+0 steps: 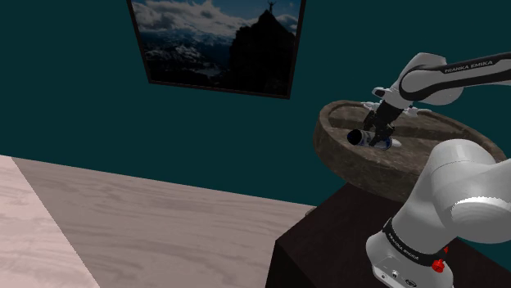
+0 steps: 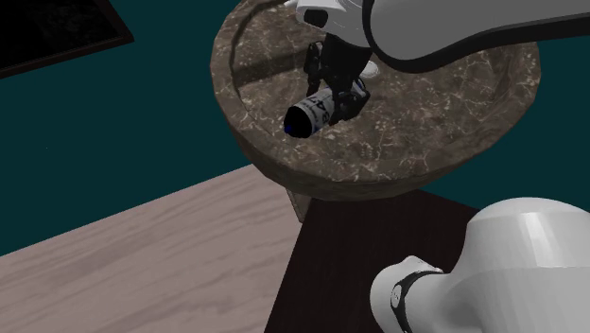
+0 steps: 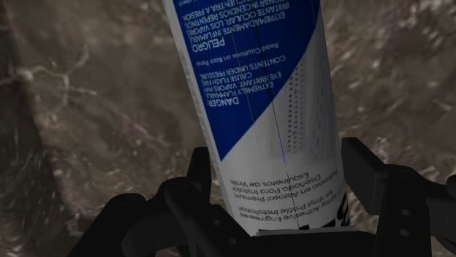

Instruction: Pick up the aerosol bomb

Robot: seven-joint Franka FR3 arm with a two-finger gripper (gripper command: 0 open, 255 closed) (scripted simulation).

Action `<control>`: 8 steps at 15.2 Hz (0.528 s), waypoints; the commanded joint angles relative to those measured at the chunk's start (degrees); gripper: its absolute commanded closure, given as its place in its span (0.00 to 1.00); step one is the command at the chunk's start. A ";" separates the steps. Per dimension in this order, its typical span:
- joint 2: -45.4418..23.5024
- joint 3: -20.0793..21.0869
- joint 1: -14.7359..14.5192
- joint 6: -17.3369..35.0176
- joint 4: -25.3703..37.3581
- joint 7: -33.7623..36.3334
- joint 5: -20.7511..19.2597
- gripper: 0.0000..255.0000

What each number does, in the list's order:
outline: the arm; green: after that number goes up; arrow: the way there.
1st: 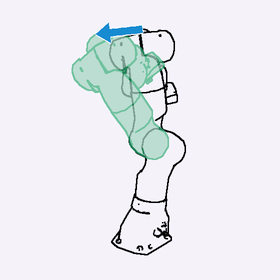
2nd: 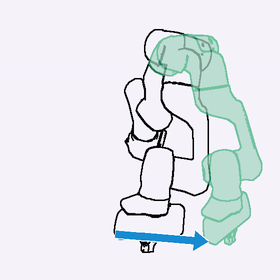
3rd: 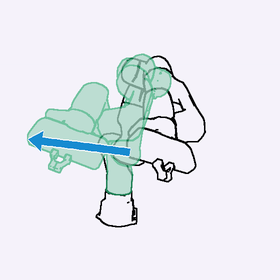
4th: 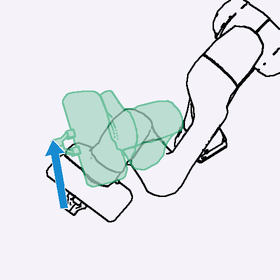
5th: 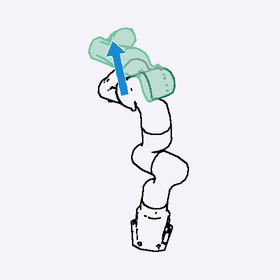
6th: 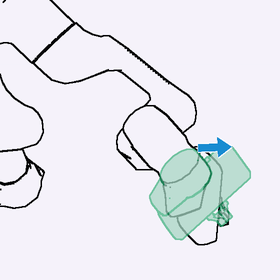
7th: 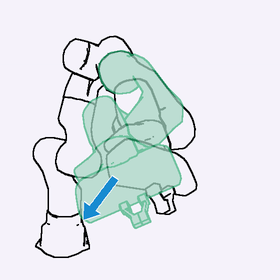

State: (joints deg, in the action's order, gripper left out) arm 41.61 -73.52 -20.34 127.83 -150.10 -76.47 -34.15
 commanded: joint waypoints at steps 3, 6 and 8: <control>0.49 1.06 0.63 -0.98 0.18 0.12 0.30 1.00; 1.75 3.76 2.00 -3.65 1.02 0.34 1.18 1.00; 2.53 5.42 2.75 -5.39 1.65 0.50 1.77 1.00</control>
State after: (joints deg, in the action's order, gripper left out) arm 43.79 -68.90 -17.89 123.29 -148.81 -76.05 -32.69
